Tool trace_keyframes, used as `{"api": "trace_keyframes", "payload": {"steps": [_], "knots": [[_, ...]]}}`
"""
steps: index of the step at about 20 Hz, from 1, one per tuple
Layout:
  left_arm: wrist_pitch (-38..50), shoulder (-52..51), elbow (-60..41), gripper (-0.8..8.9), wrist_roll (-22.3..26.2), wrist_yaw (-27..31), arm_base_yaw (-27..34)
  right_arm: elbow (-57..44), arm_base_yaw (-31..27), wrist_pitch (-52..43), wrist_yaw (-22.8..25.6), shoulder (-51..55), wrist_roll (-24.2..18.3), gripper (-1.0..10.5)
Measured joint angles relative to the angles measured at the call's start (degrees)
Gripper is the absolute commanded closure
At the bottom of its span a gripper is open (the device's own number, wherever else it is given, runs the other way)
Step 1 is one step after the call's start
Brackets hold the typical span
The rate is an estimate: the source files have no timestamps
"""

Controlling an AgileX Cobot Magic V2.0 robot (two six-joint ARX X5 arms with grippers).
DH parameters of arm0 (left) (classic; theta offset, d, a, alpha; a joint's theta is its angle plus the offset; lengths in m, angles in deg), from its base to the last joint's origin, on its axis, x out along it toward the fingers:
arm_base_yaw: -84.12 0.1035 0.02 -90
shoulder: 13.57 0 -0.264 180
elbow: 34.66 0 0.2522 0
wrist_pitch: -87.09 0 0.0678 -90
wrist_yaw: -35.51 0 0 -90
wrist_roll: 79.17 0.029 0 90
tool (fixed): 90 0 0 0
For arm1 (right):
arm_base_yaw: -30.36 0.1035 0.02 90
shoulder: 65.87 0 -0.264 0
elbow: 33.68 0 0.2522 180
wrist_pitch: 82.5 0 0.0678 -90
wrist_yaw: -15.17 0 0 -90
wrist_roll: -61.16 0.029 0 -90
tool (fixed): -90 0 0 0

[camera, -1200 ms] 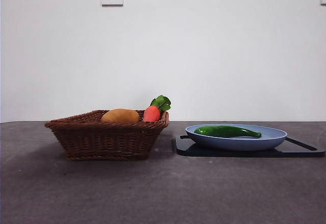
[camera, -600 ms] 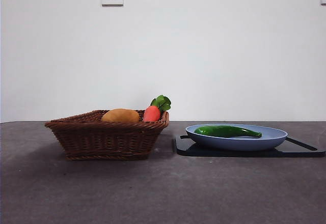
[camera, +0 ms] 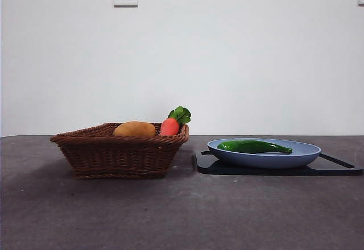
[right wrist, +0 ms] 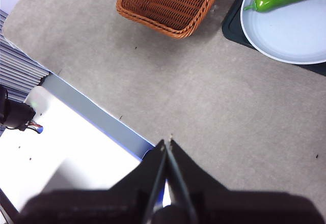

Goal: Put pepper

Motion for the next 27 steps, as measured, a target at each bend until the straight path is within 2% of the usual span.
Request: {"api": "trace_keyframes", "payload": {"steps": [3,7,11,14,19,23,27], "knots": [[3.54,-0.55,-0.02,8.06,3.54,5.27,2.29,0.00,0.00,0.00,0.00,0.00,0.00,9.4],[19.30,-8.11,-3.43,8.06,8.22,5.77,12.04,0.00,0.00,0.00,0.02,-0.02,-0.02,9.4],[39.60,-20.44,-18.43,8.06,9.99,5.62,24.39,0.00,0.00,0.00,0.00,0.00,0.00,9.4],[48.96,-29.88,-31.58,8.06,10.14,5.62,32.68,0.00,0.00,0.00,0.02,0.00,0.00,9.4],[55.25,-42.93,-51.43,8.06,9.73,5.62,39.23,0.00,0.00,0.00,0.00,0.00,0.00,9.4],[57.70,-50.12,-64.98,8.06,6.12,5.77,41.05,0.00,0.00,0.02,0.02,0.00,0.00,9.4],[57.81,-53.37,-72.98,8.06,3.56,5.79,41.42,0.00,0.00,0.00,0.02,0.00,0.00,9.4]]}}
